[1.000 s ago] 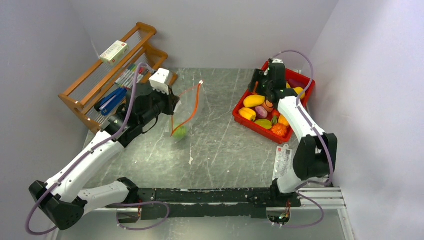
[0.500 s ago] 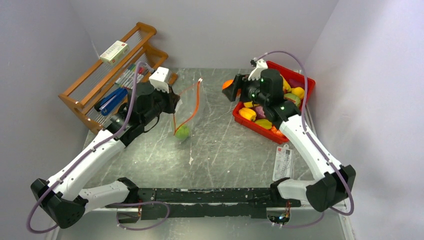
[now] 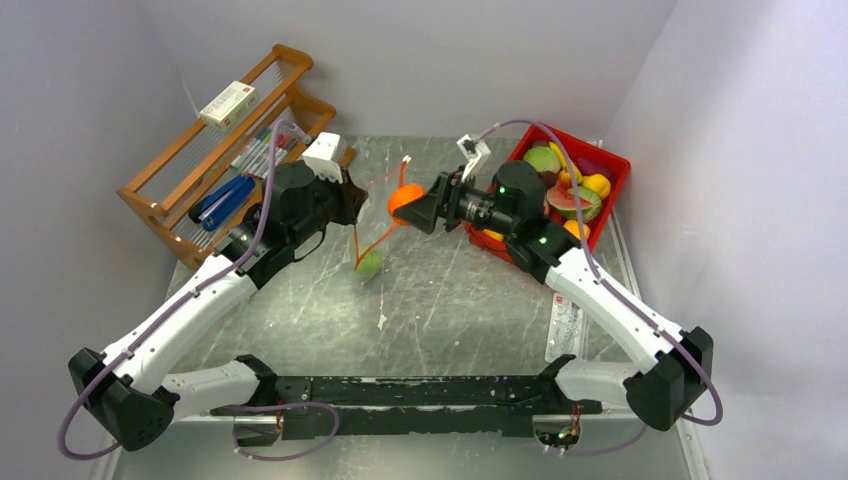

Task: Place the food in the zip-top bag and seal the zipper
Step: Place the fake fruit in the zipper food storage bag, then pick up the fake fruit from the bin.

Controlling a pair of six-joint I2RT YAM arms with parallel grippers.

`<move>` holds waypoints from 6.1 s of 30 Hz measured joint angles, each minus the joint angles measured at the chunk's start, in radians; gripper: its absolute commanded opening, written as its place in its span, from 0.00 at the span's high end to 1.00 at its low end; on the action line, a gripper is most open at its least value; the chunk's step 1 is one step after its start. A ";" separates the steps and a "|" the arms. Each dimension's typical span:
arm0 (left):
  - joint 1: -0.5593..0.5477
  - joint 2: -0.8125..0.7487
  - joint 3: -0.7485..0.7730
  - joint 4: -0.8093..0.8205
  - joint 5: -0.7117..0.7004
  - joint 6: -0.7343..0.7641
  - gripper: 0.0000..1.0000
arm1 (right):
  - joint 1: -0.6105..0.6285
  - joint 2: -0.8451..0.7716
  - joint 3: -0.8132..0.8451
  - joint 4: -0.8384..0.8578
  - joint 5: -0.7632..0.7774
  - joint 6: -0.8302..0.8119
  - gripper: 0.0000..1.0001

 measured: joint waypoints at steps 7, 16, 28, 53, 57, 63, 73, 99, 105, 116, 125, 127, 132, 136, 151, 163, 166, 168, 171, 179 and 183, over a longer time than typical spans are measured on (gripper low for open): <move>0.000 0.006 0.000 0.019 0.039 -0.051 0.93 | 0.105 0.058 0.018 0.019 0.034 0.012 0.44; 0.006 0.007 0.000 0.032 0.080 -0.109 0.93 | 0.173 0.136 0.119 -0.086 0.195 -0.006 0.42; 0.000 -0.005 0.000 0.068 0.109 -0.175 0.93 | 0.209 0.179 0.165 -0.217 0.358 -0.005 0.36; -0.001 -0.033 -0.015 0.100 0.125 -0.219 0.93 | 0.233 0.140 0.261 -0.291 0.440 -0.021 0.14; -0.001 -0.033 -0.015 0.079 0.093 -0.196 0.93 | 0.233 0.134 0.267 -0.293 0.423 -0.045 0.14; -0.001 -0.041 -0.023 0.042 0.044 -0.166 0.93 | 0.230 0.109 0.286 -0.298 0.436 -0.093 0.13; -0.001 -0.048 -0.018 -0.048 0.003 -0.098 0.93 | 0.088 0.090 0.325 -0.387 0.536 -0.182 0.10; -0.001 -0.129 -0.032 -0.076 -0.011 -0.071 0.93 | -0.372 0.248 0.108 -0.465 0.735 0.318 0.44; -0.001 -0.138 -0.037 -0.074 -0.007 -0.076 0.93 | -0.429 0.305 0.070 -0.418 0.754 0.449 0.50; -0.001 -0.155 -0.049 -0.072 0.010 -0.097 0.93 | -0.476 0.455 0.047 -0.314 0.658 0.647 0.51; -0.001 -0.160 -0.049 -0.072 0.016 -0.101 0.93 | -0.492 0.525 0.040 -0.280 0.590 0.743 0.50; -0.001 -0.166 -0.049 -0.072 0.016 -0.104 0.93 | -0.497 0.525 0.032 -0.260 0.579 0.755 0.47; -0.001 -0.184 -0.056 -0.072 0.016 -0.108 0.93 | -0.513 0.525 0.006 -0.220 0.562 0.777 0.40; -0.001 -0.190 -0.063 -0.072 0.016 -0.111 0.93 | -0.521 0.527 0.003 -0.198 0.548 0.784 0.38; -0.001 -0.186 -0.067 -0.079 0.015 -0.110 0.93 | -0.548 0.591 0.005 -0.134 0.479 0.785 0.47; -0.001 -0.186 -0.067 -0.079 0.014 -0.111 0.93 | -0.562 0.583 -0.050 -0.037 0.440 0.738 0.60; -0.001 -0.186 -0.067 -0.079 0.015 -0.111 0.93 | -0.562 0.580 -0.055 -0.029 0.439 0.718 0.61; -0.001 -0.186 -0.067 -0.079 0.014 -0.110 0.93 | -0.562 0.577 -0.059 -0.024 0.439 0.704 0.62; -0.001 -0.186 -0.067 -0.079 0.015 -0.110 0.93 | -0.563 0.571 -0.065 -0.018 0.438 0.679 0.62; -0.001 -0.184 -0.067 -0.079 0.014 -0.110 0.93 | -0.563 0.496 -0.075 -0.030 0.442 0.608 0.62; -0.001 -0.175 -0.067 -0.079 0.014 -0.104 0.93 | -0.563 0.456 -0.075 -0.029 0.431 0.570 0.62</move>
